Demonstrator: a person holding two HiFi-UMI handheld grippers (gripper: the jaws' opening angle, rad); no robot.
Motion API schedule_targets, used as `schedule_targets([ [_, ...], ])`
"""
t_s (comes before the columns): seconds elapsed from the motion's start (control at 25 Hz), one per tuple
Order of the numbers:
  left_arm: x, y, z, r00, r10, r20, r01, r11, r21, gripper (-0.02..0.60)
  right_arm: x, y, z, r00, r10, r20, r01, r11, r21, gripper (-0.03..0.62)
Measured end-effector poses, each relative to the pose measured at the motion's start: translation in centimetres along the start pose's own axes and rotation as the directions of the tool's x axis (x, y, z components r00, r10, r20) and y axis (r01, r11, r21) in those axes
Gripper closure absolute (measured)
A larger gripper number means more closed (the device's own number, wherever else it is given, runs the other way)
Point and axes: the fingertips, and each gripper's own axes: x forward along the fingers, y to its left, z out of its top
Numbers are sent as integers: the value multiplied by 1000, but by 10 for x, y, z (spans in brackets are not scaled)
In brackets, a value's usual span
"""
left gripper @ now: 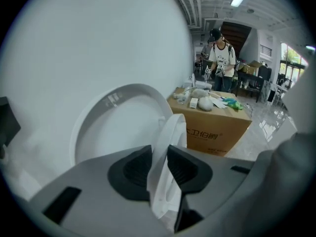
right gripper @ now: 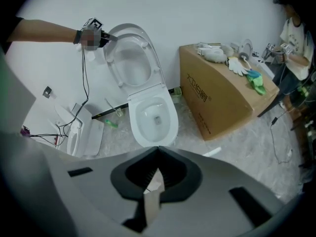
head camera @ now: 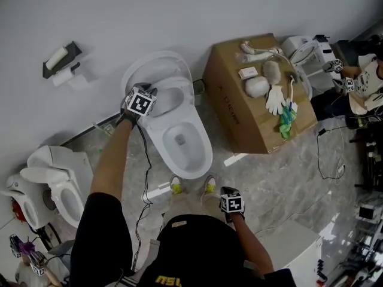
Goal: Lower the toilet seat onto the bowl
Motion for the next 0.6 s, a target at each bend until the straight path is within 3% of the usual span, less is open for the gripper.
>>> schedule_targets([
  [0.32, -9, -13, -2, 1000, 12, -18, -12, 1000, 19, 474, 9, -16, -12, 999, -5, -42, 5, 1000, 0, 602],
  [0.6, -18, -40, -13, 999, -23, -38, 23, 1000, -15, 469, 14, -40, -7, 996, -46, -75, 41, 997, -69, 602],
])
